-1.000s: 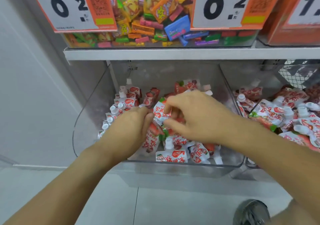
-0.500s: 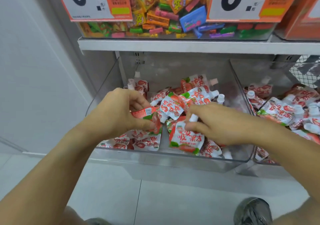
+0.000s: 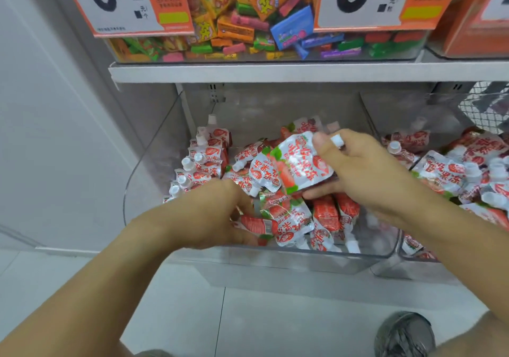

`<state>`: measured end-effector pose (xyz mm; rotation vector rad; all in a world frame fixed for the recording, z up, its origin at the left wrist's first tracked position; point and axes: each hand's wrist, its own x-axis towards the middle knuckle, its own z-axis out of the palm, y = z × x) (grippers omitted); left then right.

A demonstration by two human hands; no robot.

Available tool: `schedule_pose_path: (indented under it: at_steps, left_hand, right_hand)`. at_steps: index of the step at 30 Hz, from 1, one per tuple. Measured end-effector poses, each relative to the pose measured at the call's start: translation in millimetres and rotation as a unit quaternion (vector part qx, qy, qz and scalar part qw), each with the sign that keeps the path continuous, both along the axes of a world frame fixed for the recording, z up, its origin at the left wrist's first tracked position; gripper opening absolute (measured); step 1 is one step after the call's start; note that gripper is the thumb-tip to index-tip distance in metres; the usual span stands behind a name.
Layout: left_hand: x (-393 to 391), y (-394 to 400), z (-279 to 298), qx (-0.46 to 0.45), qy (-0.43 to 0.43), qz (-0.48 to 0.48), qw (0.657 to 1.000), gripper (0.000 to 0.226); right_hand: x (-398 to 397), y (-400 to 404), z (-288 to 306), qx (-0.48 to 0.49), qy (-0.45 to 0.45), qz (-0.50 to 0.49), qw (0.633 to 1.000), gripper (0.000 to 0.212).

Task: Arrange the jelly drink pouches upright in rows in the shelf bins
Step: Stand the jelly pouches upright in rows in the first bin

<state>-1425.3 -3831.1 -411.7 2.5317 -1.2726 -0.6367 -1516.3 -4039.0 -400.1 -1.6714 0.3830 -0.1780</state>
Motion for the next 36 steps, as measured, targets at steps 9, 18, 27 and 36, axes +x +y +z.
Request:
schedule_pose_path:
  at_steps: [9, 18, 27, 36]
  left_hand:
    - [-4.5, 0.5, 6.6, -0.022, -0.042, 0.035, 0.998, 0.036]
    - [-2.3, 15.9, 8.3, -0.068, 0.049, 0.027, 0.996, 0.007]
    - [-7.6, 31.4, 7.9, -0.085, 0.051, 0.026, 0.995, 0.020]
    - [-20.0, 52.5, -2.7, -0.220, -0.089, 0.113, 0.965, 0.041]
  right_hand:
    - [7.8, 15.5, -20.5, 0.028, 0.065, 0.024, 0.997, 0.016]
    - [14.8, 26.7, -30.0, -0.063, 0.085, 0.073, 0.992, 0.032]
    - [25.4, 25.6, -34.7, -0.174, 0.001, 0.124, 0.977, 0.030]
    - [28.3, 36.0, -33.4, -0.312, 0.026, 0.316, 0.896, 0.019]
